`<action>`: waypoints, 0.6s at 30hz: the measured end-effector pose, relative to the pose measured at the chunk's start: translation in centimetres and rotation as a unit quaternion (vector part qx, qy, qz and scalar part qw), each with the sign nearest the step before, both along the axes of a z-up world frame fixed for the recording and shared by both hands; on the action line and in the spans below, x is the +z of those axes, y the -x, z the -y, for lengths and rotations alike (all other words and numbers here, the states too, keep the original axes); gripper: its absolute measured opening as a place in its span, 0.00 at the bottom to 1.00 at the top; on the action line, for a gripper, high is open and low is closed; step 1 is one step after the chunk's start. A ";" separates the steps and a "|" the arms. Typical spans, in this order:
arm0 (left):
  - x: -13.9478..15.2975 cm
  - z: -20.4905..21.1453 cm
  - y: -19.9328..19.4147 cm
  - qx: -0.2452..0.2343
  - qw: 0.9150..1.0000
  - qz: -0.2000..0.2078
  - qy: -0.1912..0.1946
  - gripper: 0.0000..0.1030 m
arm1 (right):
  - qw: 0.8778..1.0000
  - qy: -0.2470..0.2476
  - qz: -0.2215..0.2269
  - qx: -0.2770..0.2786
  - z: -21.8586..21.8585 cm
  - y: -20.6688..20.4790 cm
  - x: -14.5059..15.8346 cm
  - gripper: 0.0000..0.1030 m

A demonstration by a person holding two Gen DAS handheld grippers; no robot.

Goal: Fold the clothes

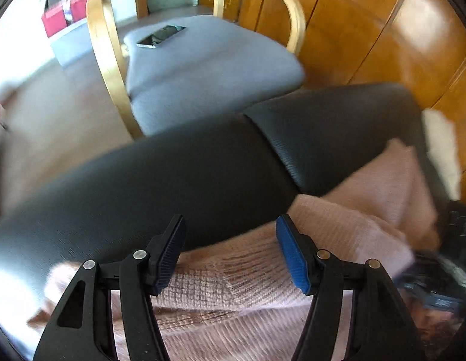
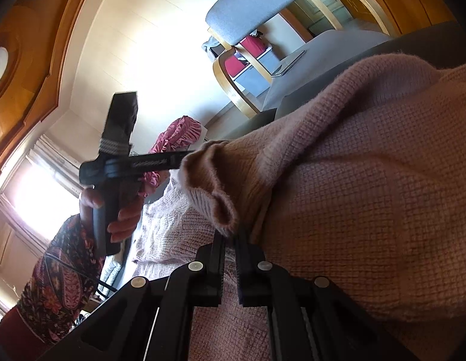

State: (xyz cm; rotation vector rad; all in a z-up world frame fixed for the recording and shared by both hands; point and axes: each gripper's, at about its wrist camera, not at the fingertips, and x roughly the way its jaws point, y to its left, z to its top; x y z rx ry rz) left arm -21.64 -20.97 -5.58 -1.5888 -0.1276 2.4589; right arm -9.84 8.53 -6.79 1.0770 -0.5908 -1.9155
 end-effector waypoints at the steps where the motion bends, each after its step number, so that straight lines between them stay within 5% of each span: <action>1: 0.2 0.2 -0.4 0.001 1.000 -0.002 -0.016 0.64 | 1.000 0.000 0.001 0.000 0.0 0.0 0.0 0.04; 7: 1.4 1.1 -3.0 -0.009 0.995 -0.013 -0.100 0.63 | 1.000 0.000 0.002 -0.002 0.0 0.2 -0.1 0.04; 18: 0.2 -2.2 -11.0 -0.079 0.995 -0.053 0.030 0.63 | 1.000 0.004 0.006 -0.012 -0.5 0.4 -0.3 0.03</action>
